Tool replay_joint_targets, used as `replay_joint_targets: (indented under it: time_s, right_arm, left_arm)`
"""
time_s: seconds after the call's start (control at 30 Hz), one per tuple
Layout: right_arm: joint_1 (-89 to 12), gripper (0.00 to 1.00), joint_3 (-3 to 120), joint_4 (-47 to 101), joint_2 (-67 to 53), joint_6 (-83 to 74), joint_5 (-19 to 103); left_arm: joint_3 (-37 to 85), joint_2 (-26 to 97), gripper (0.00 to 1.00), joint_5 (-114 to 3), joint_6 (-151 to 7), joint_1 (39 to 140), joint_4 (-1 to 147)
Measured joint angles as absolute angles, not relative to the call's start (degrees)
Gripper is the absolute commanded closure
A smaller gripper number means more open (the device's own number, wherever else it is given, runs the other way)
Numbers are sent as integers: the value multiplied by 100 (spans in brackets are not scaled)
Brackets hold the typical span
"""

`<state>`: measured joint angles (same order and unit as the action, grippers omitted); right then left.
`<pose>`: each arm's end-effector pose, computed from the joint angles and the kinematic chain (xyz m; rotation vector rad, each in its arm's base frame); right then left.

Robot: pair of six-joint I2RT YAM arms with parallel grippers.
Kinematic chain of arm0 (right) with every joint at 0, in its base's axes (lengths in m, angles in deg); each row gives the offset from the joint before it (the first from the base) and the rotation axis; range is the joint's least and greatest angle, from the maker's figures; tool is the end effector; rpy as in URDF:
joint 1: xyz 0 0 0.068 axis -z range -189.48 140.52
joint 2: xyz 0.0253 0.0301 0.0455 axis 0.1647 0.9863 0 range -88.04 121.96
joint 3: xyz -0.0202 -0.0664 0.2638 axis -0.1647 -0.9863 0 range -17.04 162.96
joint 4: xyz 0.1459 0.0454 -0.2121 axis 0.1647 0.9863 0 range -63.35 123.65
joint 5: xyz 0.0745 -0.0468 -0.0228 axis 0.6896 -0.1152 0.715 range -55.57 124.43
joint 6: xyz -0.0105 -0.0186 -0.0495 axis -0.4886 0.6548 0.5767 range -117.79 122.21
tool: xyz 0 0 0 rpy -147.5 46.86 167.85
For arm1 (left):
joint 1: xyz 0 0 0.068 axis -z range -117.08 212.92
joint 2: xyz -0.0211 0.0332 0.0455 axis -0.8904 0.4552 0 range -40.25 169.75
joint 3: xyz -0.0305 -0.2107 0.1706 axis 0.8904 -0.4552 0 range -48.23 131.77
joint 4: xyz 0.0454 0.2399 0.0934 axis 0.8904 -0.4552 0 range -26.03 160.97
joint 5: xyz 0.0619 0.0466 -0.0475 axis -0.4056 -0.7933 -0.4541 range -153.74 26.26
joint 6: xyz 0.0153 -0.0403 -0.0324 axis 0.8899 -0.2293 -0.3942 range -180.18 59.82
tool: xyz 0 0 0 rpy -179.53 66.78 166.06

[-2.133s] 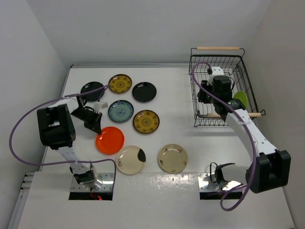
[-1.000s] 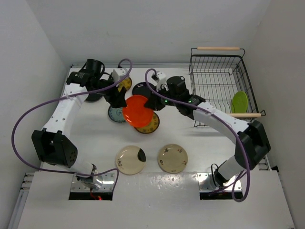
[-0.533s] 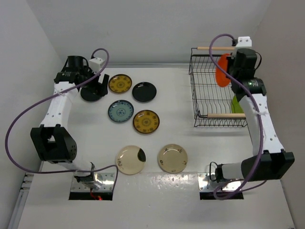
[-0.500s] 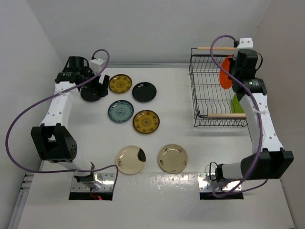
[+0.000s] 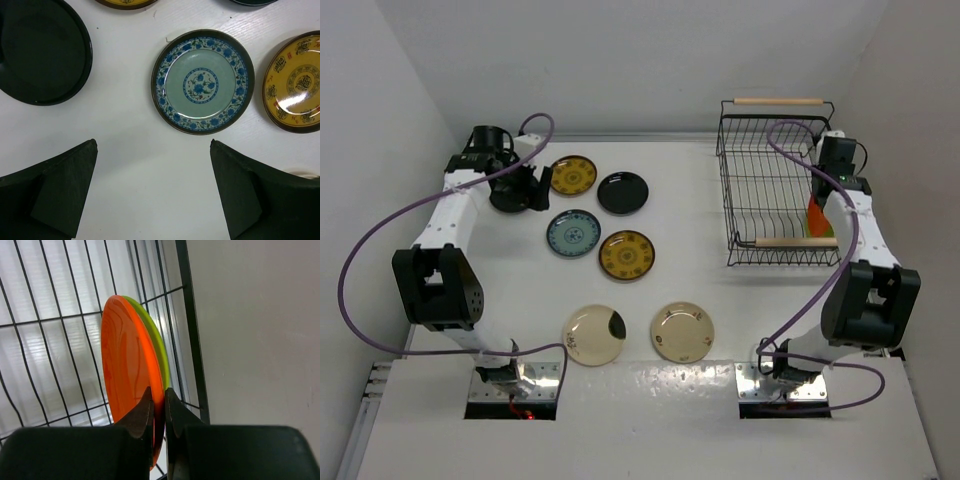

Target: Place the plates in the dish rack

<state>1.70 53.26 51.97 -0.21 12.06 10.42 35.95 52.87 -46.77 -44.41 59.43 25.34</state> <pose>0.3305 -0.0801 0.2882 0.2425 2.3198 -0.6705 0.3483 0.0108 0.3103 0.3823 2.4492 -0.2318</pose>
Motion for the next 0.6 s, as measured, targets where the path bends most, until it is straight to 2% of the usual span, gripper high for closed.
replay_joint_targets:
  time_s: [0.27,0.5,0.53,0.6]
  right_arm:
    - [190,100,4513,4591,-1,1645,1184]
    - [218,100,4480,4274,296,1752,1274]
    - [218,97,4480,4261,344,1750,1324]
    - [218,85,4480,4250,407,1765,1383]
  left_arm:
    - [3545,5330,0,-4639,-4443,5867,2545]
    - [3538,5352,0,-4600,-4439,5827,2547]
    - [3525,5352,0,-4596,-4437,5827,2552]
    - [3499,5352,0,-4596,-4439,5827,2552]
